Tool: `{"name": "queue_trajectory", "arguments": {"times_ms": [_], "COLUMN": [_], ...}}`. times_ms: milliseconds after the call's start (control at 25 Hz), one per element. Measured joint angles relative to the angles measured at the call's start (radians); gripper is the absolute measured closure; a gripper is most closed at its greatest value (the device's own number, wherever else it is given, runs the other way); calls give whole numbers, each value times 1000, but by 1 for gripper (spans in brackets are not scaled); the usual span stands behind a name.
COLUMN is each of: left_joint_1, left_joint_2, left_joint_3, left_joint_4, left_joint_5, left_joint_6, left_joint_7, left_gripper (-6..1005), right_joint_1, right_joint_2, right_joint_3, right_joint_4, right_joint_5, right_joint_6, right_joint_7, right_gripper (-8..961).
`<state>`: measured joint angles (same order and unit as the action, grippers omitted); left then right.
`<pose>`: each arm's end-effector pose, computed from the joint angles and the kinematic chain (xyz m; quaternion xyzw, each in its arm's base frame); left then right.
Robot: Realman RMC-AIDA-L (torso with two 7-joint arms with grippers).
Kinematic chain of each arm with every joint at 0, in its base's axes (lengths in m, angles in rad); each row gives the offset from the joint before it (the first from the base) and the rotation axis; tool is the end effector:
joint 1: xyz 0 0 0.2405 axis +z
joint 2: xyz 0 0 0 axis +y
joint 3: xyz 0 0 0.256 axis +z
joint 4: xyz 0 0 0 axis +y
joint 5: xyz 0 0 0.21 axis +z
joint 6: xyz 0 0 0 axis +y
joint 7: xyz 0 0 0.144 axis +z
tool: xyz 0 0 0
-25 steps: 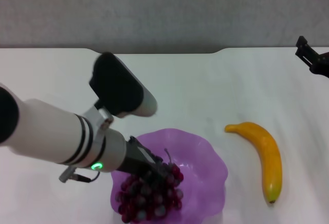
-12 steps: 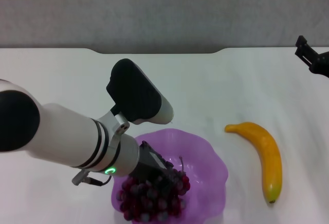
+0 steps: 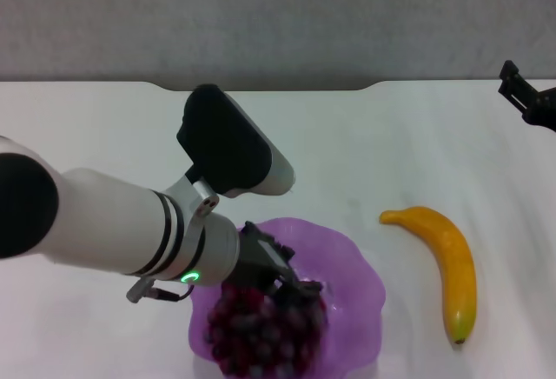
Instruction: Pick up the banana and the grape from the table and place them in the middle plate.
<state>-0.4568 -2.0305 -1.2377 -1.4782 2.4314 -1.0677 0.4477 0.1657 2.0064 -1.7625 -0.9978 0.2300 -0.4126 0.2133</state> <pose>-0.1368 0.3209 -0.0754 -0.9569 -0.2103 0.0662 0.1891 0.2807 0.3658 0.0310 -0.7049 0.2876 0.2759 0.5867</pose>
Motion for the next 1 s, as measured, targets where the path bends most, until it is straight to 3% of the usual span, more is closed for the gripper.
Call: {"name": "queue_trajectory", "arguments": {"times_ms": [120, 360, 560, 840, 1000], "left_joint_1": [25, 78, 114, 239, 261], "left_joint_2": [2, 2, 1, 2, 2], "left_joint_3": [-4, -67, -160, -215, -214], "left_joint_4": [-50, -182, -180, -124, -51], "left_joint_5": [0, 0, -36, -201, -251], "left_joint_6": [13, 51, 254, 684, 864], "left_joint_7": [10, 51, 98, 298, 387], "left_gripper": [567, 288, 122, 115, 116], "right_joint_1": [0, -1, 1, 2, 2], "right_joint_2": [1, 2, 2, 2, 2], "right_joint_3": [0, 0, -1, -5, -5], "right_joint_4": [0, 0, -1, -2, -2], "right_joint_5": [0, 0, 0, 0, -1], "right_joint_6": [0, 0, 0, 0, 0], "right_joint_7": [0, 0, 0, 0, 0], "right_gripper": [84, 84, 84, 85, 85]}}
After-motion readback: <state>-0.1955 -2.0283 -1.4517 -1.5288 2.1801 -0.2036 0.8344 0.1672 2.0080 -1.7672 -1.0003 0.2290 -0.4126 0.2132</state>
